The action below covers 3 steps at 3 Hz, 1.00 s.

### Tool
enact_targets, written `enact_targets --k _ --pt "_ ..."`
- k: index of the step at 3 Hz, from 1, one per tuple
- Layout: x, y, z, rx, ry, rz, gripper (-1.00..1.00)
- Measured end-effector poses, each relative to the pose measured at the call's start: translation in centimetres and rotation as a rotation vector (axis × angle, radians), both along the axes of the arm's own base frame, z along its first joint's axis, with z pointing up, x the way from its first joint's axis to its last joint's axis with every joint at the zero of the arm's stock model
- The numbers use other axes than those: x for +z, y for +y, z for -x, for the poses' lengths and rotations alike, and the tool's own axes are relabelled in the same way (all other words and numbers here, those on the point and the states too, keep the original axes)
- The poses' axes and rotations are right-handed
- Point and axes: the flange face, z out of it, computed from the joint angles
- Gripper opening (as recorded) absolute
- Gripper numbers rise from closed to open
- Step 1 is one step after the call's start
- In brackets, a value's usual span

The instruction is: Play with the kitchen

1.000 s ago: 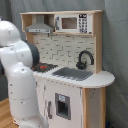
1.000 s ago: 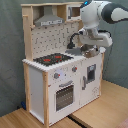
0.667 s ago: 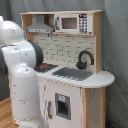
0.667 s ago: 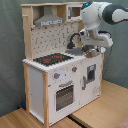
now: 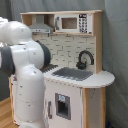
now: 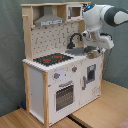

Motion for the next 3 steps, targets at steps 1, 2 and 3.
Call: enact_targets --k 1,2,3 --pt "-0.8 -1.3 -0.1 -0.022 -0.013 -0.003 -1.0" --pt "-1.8 -3.1 -0.2 -0.054 -0.034 -0.011 -1.0" --pt "-2.3 -4.7 -0.2 -0.087 -0.057 -0.024 -1.0"
